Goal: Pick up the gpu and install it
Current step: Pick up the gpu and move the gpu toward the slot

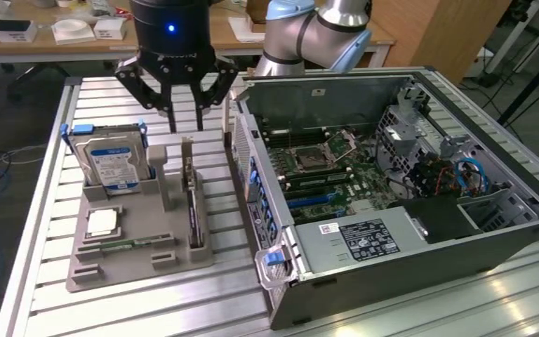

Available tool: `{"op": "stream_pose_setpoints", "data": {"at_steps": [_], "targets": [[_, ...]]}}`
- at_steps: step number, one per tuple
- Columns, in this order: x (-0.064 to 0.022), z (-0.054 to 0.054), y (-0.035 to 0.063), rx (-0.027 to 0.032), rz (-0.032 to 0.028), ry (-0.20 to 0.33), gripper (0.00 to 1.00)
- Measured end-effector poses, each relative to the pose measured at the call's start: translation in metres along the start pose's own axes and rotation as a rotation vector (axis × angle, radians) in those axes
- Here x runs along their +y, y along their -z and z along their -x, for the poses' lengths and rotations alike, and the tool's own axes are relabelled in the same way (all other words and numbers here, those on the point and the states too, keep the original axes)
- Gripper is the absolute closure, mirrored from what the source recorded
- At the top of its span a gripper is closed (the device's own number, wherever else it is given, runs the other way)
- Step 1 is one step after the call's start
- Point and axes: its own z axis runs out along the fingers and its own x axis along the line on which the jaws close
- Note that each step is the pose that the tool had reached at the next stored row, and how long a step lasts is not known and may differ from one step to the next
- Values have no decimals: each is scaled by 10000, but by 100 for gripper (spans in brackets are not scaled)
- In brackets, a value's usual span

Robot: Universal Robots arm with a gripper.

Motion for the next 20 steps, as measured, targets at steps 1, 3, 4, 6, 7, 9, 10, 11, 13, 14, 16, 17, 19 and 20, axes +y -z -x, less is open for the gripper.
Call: {"op": "stream_pose_setpoints", "data": {"at_steps": [1,3,4,6,7,9,10,11,13,14,16,17,19,20], "targets": [[-21,0,-17,-1,0,0,59],[-66,-1,-53,-1,1,0,59],[-87,-2,-69,-1,1,0,59],[-128,-3,-104,-1,1,0,59],[-135,-6,-122,-2,2,-1,59],[-138,-18,-159,-2,1,-15,59],[-139,-23,-177,-2,1,-20,59],[-140,-27,-194,-1,-1,-24,59],[-142,-27,-231,-3,1,-25,59],[-143,-28,-248,-2,0,-26,59],[-144,-30,-284,-2,0,-27,59],[-145,-30,-303,-1,0,-27,59],[-151,-31,-338,-1,-1,-29,59],[-162,-31,-356,-2,-1,-29,59]]}}
